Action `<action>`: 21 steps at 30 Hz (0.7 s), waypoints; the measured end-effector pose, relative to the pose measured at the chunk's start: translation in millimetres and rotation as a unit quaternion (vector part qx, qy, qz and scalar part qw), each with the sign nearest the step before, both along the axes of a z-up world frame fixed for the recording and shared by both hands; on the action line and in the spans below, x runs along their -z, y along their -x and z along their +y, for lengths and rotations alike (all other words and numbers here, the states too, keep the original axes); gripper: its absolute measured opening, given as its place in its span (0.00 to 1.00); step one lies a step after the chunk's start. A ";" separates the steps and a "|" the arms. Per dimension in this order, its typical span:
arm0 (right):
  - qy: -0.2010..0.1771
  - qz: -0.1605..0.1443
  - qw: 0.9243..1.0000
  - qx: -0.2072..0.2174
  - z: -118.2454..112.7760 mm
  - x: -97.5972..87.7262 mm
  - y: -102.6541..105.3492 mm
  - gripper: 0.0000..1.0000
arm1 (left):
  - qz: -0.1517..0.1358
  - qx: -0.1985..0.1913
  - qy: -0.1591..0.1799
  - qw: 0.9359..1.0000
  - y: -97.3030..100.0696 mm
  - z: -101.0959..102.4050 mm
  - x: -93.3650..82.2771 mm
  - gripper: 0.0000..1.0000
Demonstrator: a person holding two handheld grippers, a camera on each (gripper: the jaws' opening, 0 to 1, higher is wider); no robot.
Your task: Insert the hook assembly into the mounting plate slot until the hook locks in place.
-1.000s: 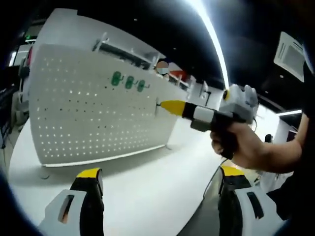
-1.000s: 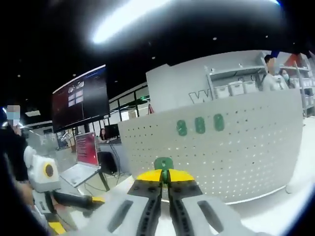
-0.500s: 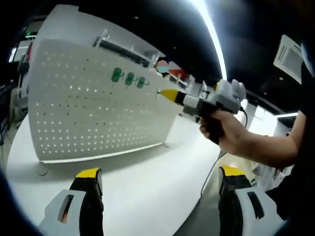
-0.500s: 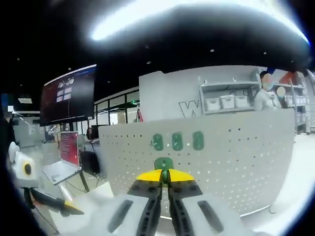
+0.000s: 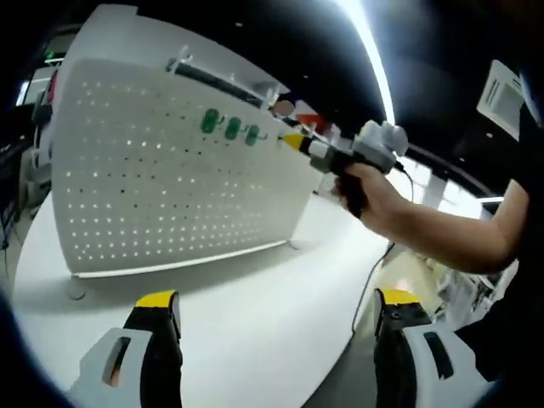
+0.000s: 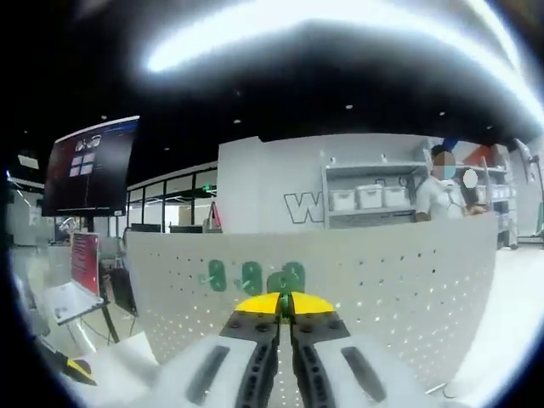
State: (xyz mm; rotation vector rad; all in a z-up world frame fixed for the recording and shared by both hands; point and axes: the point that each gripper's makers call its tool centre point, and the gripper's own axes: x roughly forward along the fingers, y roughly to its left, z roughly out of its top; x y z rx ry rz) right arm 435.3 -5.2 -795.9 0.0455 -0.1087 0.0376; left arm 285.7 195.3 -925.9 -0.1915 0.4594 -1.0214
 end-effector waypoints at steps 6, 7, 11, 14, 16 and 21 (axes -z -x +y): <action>0.006 -0.003 1.000 0.024 -19.5 2.9 -17.3 0.00 | 0.011 -0.007 0.007 1.000 -5.1 2.3 2.6 0.92; 0.006 -0.003 1.000 0.028 -21.7 3.3 -19.0 0.00 | 0.011 -0.006 0.003 1.000 -5.0 2.4 4.0 0.92; -0.011 -0.008 0.999 0.029 -29.9 4.3 -28.9 0.00 | 0.018 -0.004 -0.003 1.000 -4.8 3.9 9.7 0.90; -0.008 -0.015 1.000 0.024 -31.0 1.6 -33.8 0.00 | 0.022 -0.007 -0.004 1.000 -7.2 5.6 12.9 0.90; -0.005 -0.021 0.999 0.028 -36.5 -1.9 -38.0 0.00 | 0.023 -0.008 -0.006 1.000 -8.5 6.6 14.7 0.91; -0.003 -0.024 0.999 0.036 -40.2 -4.5 -43.8 0.00 | 0.023 -0.016 -0.009 1.000 -13.0 10.6 16.6 0.92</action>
